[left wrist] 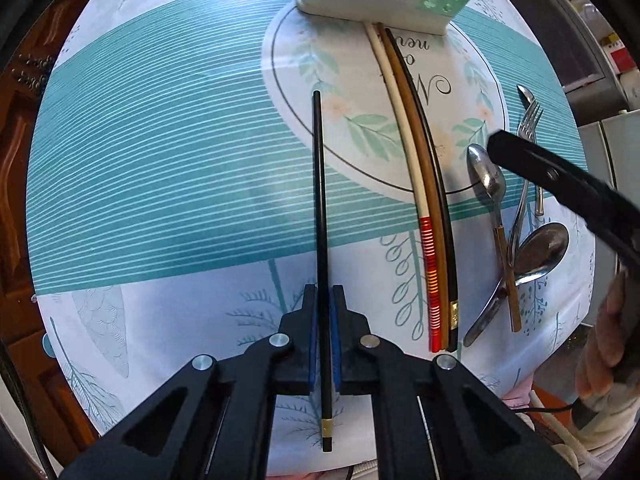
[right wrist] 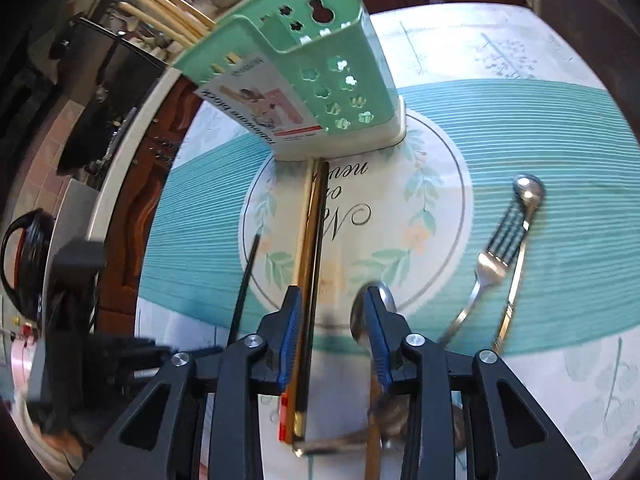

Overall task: Organize utensils
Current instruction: 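Close the right gripper on a black chopstick lying beside the wooden ones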

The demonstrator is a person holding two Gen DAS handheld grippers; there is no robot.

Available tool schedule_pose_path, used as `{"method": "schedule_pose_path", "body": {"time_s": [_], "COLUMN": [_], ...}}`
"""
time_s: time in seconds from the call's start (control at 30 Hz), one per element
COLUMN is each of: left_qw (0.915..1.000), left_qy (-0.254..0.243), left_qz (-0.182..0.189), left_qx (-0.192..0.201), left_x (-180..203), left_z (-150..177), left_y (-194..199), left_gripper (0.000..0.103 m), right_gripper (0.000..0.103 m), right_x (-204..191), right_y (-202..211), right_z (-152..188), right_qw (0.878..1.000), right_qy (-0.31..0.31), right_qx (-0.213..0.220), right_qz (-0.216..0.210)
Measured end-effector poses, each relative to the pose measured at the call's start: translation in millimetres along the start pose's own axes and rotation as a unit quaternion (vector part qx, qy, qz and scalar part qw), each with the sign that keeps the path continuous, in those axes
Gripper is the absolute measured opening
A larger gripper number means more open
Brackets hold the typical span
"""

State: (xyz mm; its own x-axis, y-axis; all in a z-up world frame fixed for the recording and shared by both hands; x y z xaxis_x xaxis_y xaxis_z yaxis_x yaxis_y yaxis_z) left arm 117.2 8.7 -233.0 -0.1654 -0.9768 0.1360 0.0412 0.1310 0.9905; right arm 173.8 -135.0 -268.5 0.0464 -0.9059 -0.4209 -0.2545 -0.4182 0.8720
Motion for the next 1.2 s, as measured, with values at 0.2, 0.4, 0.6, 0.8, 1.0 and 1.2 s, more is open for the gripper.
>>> {"method": "schedule_pose_path", "body": {"time_s": [0.2,0.4,0.6,0.8,1.0,1.2], "left_qw": [0.9999,0.9995,0.9993,0.9994,0.9993,0.9992], "left_qy": [0.009,0.011,0.01,0.006,0.006,0.008], "left_qz": [0.013,0.027,0.035,0.034,0.037,0.038], "left_qx": [0.004,0.005,0.005,0.002,0.001,0.001], "left_x": [-16.8,-37.3,-55.9,-63.6,-62.7,-61.2], "left_z": [10.7,12.5,20.1,14.0,14.6,13.8], "left_y": [-1.3,2.0,9.8,13.6,13.0,11.9], "left_gripper": [0.003,0.003,0.004,0.004,0.004,0.004], "right_gripper": [0.022,0.018,0.018,0.014,0.013,0.001], "right_x": [-7.2,-17.0,-35.8,-57.5,-41.0,-35.9], "right_y": [-31.9,-50.6,-59.1,-73.4,-62.9,-51.8], "right_z": [-21.2,-28.5,-29.5,-31.4,-41.1,-45.8], "right_qw": [0.998,0.995,0.99,0.98,0.985,0.988], "right_qy": [-0.012,0.009,0.044,0.09,0.054,0.045], "right_qx": [-0.055,-0.08,-0.092,-0.116,-0.128,-0.126], "right_qz": [0.019,0.062,0.095,0.131,0.107,0.075]}}
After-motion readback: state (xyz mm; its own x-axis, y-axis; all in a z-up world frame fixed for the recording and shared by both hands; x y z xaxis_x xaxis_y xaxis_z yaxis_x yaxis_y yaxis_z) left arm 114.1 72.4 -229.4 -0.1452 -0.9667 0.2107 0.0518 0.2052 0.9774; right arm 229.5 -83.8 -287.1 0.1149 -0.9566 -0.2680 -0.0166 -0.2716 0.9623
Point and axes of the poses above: each gripper's, at about its wrist camera, not at the fingertips, and y roughly against the way its jaws point, x to its right, z to its underside, the point moved 3 cm from there along -y, roughly the way its jaws point, and after that the axes turned 1 degree about -z, right-handed, at the moved point
